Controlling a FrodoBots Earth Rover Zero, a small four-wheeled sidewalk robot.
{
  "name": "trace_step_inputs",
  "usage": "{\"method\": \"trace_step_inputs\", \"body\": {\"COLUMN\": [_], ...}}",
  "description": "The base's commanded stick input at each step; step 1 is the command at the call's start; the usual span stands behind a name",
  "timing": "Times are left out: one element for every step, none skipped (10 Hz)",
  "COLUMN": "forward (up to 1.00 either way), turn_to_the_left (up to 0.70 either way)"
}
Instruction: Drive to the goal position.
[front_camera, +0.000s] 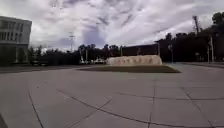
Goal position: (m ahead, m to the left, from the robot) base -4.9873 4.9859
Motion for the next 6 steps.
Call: {"method": "trace_step_inputs", "body": {"forward": [0.70,0.70,0.70,0.70,0.70,0.70], "turn_to_the_left": [0.36,0.36,0.36,0.36,0.36,0.36]}}
